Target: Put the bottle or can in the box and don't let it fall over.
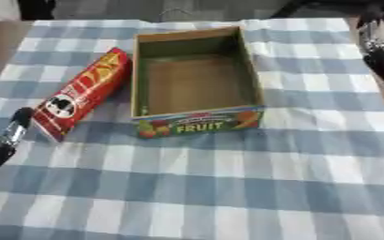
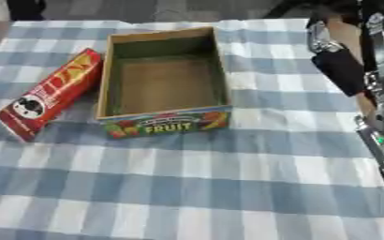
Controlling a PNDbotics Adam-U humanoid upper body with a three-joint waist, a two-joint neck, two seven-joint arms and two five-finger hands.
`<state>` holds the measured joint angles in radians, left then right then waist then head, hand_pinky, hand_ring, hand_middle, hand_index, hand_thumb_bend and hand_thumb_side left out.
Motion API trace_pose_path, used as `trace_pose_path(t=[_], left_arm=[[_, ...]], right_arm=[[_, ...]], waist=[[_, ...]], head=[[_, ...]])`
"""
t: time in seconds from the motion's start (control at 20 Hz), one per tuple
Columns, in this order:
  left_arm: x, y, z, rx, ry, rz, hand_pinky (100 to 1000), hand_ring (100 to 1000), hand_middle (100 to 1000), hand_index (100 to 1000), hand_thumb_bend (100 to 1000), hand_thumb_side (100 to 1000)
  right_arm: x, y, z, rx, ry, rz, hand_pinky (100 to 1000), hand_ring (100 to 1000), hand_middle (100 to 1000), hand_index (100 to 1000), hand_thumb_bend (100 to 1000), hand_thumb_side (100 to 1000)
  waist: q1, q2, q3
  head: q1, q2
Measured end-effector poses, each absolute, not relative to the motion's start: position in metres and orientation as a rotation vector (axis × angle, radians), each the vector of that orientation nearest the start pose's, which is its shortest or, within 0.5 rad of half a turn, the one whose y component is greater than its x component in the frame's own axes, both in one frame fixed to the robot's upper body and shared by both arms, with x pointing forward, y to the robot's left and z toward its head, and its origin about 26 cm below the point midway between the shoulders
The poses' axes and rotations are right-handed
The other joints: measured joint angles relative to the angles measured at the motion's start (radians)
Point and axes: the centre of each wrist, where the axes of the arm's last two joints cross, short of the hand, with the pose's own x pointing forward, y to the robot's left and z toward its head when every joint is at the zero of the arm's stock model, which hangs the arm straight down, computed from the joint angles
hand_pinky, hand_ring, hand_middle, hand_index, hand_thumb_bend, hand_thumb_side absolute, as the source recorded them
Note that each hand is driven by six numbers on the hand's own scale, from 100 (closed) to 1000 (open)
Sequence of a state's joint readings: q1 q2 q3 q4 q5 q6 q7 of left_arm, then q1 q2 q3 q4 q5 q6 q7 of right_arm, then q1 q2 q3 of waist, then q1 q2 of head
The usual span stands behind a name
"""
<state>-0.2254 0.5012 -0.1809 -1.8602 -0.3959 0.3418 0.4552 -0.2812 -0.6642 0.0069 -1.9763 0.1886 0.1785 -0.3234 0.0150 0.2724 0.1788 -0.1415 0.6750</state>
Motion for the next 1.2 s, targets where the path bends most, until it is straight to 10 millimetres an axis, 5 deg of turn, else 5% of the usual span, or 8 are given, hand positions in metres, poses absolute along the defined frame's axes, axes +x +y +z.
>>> trace_pose_path(t=[1.2], left_arm=[[0.319,0.247,0.132,0.900,-1.836,-0.393,669,638,745,829,611,607]], right_arm=[[0.296,-0.308,0.226,-0.877,-2.120,0.395,856,840,917,894,100,674]], waist=[[0.000,0.020,-0.006]], head=[[0.000,-0.027]])
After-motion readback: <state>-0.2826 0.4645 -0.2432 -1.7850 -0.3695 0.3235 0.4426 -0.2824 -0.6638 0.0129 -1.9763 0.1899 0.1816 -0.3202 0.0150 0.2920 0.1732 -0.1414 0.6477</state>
